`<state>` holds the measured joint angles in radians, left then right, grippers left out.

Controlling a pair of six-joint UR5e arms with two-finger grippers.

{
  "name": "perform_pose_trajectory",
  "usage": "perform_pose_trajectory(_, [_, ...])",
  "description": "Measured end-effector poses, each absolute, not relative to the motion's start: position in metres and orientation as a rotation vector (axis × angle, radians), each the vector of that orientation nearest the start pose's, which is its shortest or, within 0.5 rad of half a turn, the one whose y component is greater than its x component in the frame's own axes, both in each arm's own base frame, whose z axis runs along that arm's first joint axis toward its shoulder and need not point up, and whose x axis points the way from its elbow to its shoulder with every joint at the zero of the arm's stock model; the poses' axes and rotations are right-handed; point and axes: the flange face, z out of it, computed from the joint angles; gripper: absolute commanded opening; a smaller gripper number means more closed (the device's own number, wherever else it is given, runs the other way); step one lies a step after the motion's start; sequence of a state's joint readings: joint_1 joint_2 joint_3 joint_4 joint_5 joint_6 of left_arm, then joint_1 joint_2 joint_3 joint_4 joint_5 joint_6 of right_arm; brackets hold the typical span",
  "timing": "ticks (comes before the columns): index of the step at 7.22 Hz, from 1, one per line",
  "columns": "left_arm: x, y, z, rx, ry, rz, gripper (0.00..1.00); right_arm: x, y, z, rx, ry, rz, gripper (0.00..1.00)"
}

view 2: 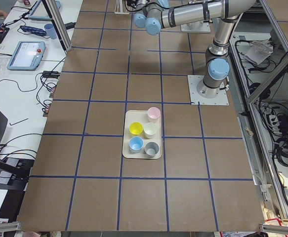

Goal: Transfer IKEA cup to right arm and place on rack

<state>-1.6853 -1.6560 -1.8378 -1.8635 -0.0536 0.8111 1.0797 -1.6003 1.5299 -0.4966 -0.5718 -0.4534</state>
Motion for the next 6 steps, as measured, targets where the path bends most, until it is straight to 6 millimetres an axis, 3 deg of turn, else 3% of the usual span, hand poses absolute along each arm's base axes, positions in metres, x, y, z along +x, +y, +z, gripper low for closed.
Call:
perform_pose_trajectory(2, [-0.250, -0.467, 0.388, -0.226, -1.648, 0.047, 0.66, -0.012, -0.458, 0.497, 0.471, 1.995, 0.401, 0.28])
perform_pose_trajectory(4, [-0.217, -0.476, 0.378, -0.321, -1.830, 0.009, 0.69, -0.040, -0.473, 0.488, 0.347, 2.325, 0.314, 0.29])
perform_pose_trajectory(5, [-0.204, -0.479, 0.373, -0.385, -1.946, -0.019, 0.74, -0.056, -0.484, 0.485, 0.303, 2.485, 0.241, 0.29])
perform_pose_trajectory(6, [-0.191, -0.482, 0.365, -0.470, -2.103, -0.051, 0.85, -0.074, -0.500, 0.480, 0.266, 2.627, 0.156, 0.29])
